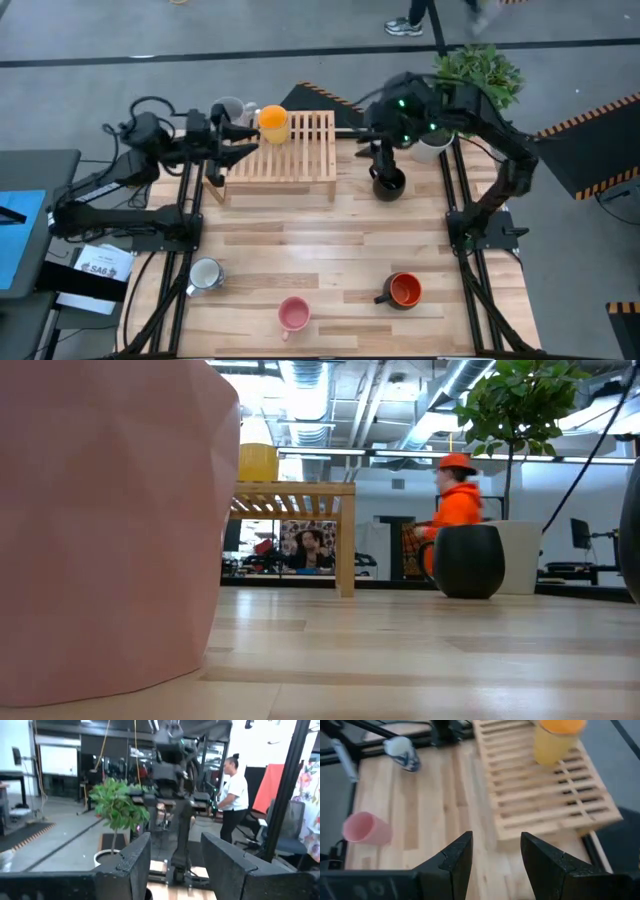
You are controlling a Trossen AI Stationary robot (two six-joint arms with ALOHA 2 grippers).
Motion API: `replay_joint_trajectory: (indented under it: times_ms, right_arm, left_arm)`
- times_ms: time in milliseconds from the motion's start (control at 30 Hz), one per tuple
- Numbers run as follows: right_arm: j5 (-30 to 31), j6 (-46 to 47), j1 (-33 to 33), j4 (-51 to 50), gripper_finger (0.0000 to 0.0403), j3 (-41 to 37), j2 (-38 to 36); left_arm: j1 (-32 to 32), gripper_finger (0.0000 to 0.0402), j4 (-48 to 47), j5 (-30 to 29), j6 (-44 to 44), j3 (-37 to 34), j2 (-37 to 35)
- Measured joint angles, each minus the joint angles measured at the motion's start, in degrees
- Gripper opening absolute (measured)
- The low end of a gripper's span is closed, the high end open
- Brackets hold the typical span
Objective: Place coffee mugs
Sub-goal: Put the orange and black mug on the shelf
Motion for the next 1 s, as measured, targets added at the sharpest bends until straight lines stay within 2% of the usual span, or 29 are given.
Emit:
replay_joint_trajectory:
  times_ms: [300,367,567,667,767,867,933,1000]
  right_arm:
    - [-0.2,6.7,3.9,23.7,0.0191,-23.7,-12.1]
    - [-0.2,8.2,4.1,27.4,0.0191,-26.0,-13.4]
    - [-0.1,9.3,4.7,29.6,0.0191,-26.5,-14.1]
    - [0.0,9.5,5.0,29.6,0.0191,-26.5,-14.0]
    - [-1.7,15.3,6.2,27.8,0.0191,-26.5,-13.1]
    - [-10.8,21.3,8.6,21.9,0.0191,-26.5,-11.3]
    - [-16.3,24.3,11.6,14.3,0.0191,-26.5,-9.7]
    - [-18.0,25.6,16.2,4.7,0.0191,-26.5,-7.6]
  left_arm:
    - [0.0,0.0157,-1.8,0.5,1.6,0.0,-2.6]
    - [0.0,0.0157,-1.9,0.5,2.3,0.0,-2.5]
    - [0.0,0.0157,-1.9,0.5,1.9,0.0,-1.8]
    - [0.0,0.0157,-1.9,0.6,0.8,0.0,-1.8]
    - [0.0,0.0157,-1.9,0.6,-0.4,0.0,-1.7]
    - [0.0,0.0157,-1.9,0.6,-0.5,0.0,-1.8]
    - [0.0,0.0157,-1.9,0.6,-0.4,0.0,-1.7]
    - [0.0,0.0157,-1.9,0.6,-0.9,0.0,-1.8]
